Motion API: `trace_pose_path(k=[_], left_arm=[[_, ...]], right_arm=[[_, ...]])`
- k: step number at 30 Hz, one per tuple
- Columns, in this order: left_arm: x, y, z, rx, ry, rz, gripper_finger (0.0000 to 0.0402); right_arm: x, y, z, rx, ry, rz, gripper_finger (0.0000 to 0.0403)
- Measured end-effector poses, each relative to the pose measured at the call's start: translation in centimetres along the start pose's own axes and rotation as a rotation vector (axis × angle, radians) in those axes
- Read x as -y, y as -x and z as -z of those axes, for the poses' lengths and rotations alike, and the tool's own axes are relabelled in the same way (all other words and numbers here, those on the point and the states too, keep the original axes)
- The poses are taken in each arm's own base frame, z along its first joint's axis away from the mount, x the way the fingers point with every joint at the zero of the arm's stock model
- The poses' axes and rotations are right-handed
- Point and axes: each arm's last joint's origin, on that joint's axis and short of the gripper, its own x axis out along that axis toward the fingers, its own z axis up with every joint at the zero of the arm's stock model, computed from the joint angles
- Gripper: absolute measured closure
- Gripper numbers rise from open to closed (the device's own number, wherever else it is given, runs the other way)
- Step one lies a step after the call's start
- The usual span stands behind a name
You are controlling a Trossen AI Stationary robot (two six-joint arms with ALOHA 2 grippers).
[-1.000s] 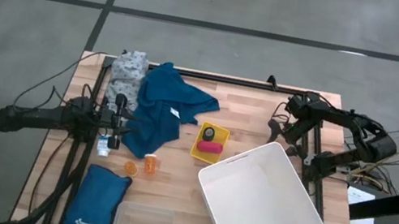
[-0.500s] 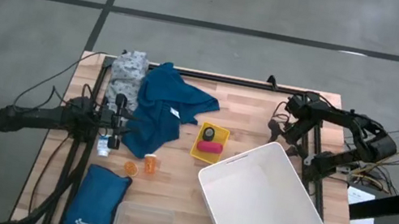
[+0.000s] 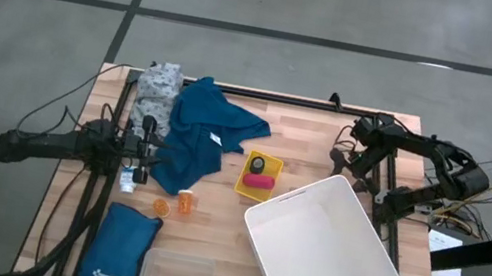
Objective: Pick & place medical supplies in basket/bin
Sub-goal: Put the light blue bandage into the yellow bin
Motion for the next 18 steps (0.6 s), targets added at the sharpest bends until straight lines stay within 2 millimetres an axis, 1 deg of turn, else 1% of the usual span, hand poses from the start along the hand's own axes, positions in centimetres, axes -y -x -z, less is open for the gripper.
trace_pose_path(k=[2, 3, 6, 8, 10, 15, 18], left_arm=[[0.0, 0.0, 0.0, 0.0, 0.0, 0.0, 0.0284], [0.0, 0.0, 0.0, 0.0, 0.0, 0.0, 0.0284], [0.0, 0.0, 0.0, 0.0, 0.0, 0.0, 0.0284], [0.0, 0.0, 0.0, 0.0, 0.0, 0.0, 0.0284], [0.0, 0.0, 0.0, 0.0, 0.0, 0.001, 0.0284], [0.0, 0.0, 0.0, 0.0, 0.0, 0.0, 0.0284], [0.0, 0.0, 0.0, 0.0, 0.0, 0.0, 0.0284]], right_arm=[[0.0, -0.1, -0.1, 0.002, 0.01, 0.0, 0.0096], [-0.1, -0.1, -0.2, 0.009, 0.044, 0.001, 0.0094], [-0.3, -0.1, -0.7, 0.1, 0.145, 0.039, 0.009], [-0.1, 0.0, -0.7, 0.123, 0.101, 0.07, 0.0088], [0.1, -0.1, -0.5, 0.105, 0.029, 0.084, 0.0088], [0.8, -0.1, 0.1, 0.052, -0.09, 0.133, 0.009], [1.0, -0.2, 0.2, 0.042, -0.123, 0.147, 0.0088]])
